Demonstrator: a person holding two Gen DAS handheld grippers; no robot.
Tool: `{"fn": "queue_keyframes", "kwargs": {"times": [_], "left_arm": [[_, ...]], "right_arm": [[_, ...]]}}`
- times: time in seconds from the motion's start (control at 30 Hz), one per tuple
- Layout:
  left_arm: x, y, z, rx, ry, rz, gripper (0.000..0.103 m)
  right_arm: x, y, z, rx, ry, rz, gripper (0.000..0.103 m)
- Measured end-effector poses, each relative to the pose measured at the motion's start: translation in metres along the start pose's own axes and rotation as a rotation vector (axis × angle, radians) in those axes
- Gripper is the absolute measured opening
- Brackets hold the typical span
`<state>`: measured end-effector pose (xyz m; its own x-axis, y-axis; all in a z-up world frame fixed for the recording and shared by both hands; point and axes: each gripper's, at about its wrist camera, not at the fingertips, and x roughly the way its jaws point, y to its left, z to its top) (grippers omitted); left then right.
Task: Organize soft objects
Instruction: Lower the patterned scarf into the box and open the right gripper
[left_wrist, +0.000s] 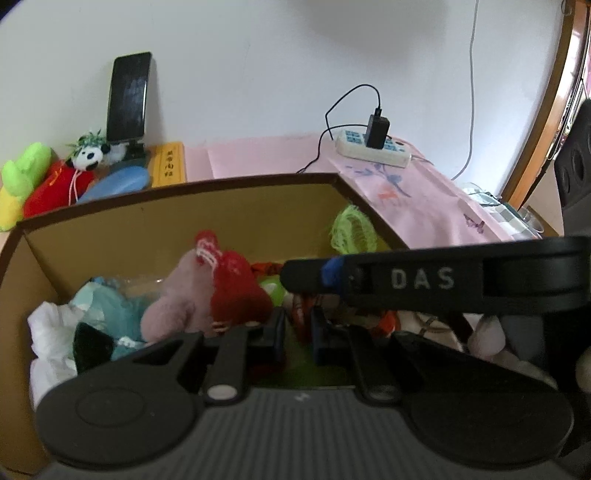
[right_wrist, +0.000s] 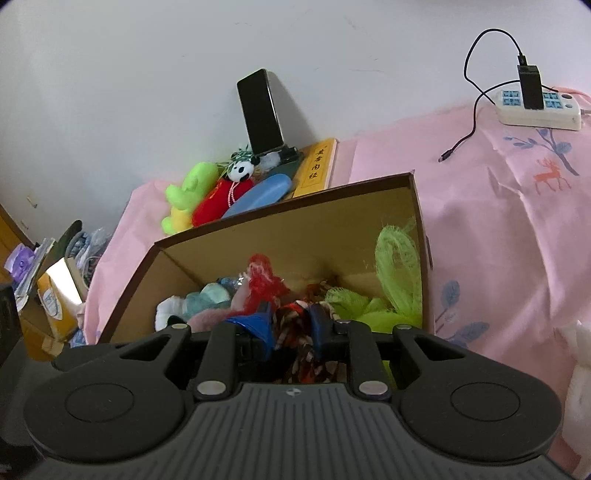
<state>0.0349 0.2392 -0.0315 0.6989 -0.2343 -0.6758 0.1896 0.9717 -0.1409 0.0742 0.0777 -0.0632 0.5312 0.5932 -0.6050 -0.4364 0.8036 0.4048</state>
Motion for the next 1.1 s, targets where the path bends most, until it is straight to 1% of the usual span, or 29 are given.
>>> {"fn": "queue_keyframes", "kwargs": {"times": [0.13,0.2,0.27,0.4,0.47,0.57,0.73,0.93,1.1], "left_arm": [[0.004,0.000,0.003,-0.003,0.007,0.006,0.012],[0.004,0.000,0.003,-0.002,0.010,0.015,0.016],[0.004,0.000,0.003,-0.004,0.016,0.029,0.030],[-0.001,-0.001,0.004,-0.011,0.023,0.042,0.039],[-0.004,-0.005,0.004,-0.007,0.024,0.049,0.049],[-0.010,-0.011,0.005,0.005,0.028,0.067,0.050],[-0.019,-0.018,0.005,0.002,0.044,0.118,0.052],[-0.033,-0.023,0.003,-0.018,0.062,0.188,0.053],[-0.044,-0.024,-0.001,-0.050,0.076,0.239,0.054]], "right_arm": [[0.006,0.002,0.002,-0.011,0.004,-0.012,0.002],[0.004,0.000,0.004,0.005,0.010,0.001,0.006],[0.000,-0.002,0.007,0.028,0.011,0.009,0.008],[-0.016,-0.007,0.011,0.053,-0.015,-0.004,0.009],[-0.025,-0.009,0.012,0.066,-0.031,-0.012,0.009],[-0.038,-0.011,0.012,0.081,-0.059,-0.035,0.009],[-0.052,-0.007,0.008,0.063,-0.078,-0.094,0.010],[-0.063,-0.003,-0.002,0.057,-0.079,-0.119,0.011],[-0.074,0.001,-0.008,0.041,-0.079,-0.115,0.012]]}}
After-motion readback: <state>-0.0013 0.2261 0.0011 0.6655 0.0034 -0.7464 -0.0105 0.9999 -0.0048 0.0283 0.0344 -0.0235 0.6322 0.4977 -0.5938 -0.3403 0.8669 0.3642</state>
